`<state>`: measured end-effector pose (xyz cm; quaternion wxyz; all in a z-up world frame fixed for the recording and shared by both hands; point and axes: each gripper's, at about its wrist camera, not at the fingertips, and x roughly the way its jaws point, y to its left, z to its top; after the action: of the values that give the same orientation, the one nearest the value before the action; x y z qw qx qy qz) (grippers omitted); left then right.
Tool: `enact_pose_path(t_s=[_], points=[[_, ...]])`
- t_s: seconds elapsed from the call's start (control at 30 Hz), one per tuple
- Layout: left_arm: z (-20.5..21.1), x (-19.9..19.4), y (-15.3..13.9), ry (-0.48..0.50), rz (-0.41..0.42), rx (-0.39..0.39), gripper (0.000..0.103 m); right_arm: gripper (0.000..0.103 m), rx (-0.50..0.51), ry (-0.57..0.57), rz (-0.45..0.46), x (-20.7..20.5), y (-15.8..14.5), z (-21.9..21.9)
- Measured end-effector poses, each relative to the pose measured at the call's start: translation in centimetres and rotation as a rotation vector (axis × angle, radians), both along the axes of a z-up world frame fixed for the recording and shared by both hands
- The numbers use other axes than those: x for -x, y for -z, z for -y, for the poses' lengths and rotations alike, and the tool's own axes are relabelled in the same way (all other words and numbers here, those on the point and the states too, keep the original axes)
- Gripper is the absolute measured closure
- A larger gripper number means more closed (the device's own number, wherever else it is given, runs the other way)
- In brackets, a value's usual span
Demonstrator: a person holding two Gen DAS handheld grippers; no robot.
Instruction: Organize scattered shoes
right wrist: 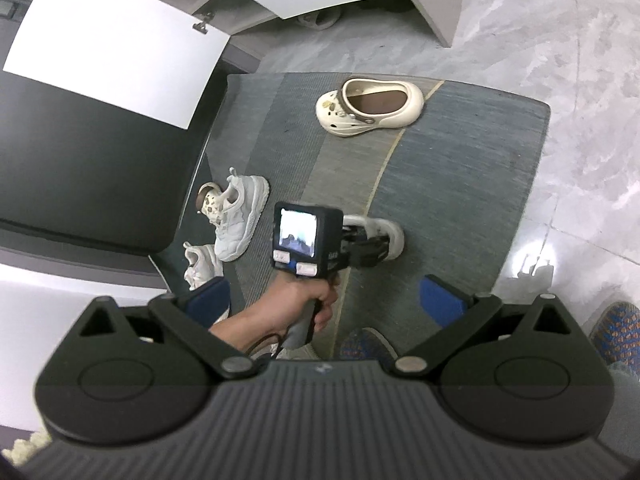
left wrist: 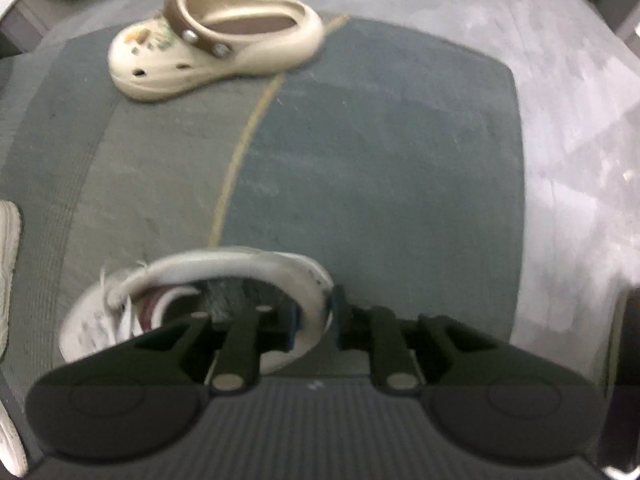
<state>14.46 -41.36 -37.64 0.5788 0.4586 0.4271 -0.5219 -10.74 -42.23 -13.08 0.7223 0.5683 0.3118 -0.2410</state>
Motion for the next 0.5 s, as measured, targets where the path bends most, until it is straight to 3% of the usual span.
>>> enact_pose_path(t_s=[0.2, 0.3, 0.37, 0.43, 0.5], points=[[-0.9, 1.1, -3.1, -0.033, 0.088, 0.069, 0.037, 0.000, 0.071, -0.016, 0.019, -0.5, -1.0, 0.1], [-1.6, 0.5, -7.3, -0.135, 0.094, 0.107, 0.026, 0.000, 0.115, -0.018, 0.034, -0.3, -2.1, 0.0], [-2.1, 0.1, -9.5, -0.177, 0.113, 0.120, 0.025, 0.000, 0.138, -0.019, 0.050, -0.1, -2.7, -0.2], [-3.1, -1.1, -13.5, -0.230, 0.174, 0.154, 0.025, 0.000, 0.152, -0.022, 0.069, 0.0, -3.3, -0.4], [-4.3, -2.6, -17.2, -0.316, 0.193, 0.202, 0.017, 0.000, 0.172, -0.036, 0.087, 0.1, -3.9, -0.6]])
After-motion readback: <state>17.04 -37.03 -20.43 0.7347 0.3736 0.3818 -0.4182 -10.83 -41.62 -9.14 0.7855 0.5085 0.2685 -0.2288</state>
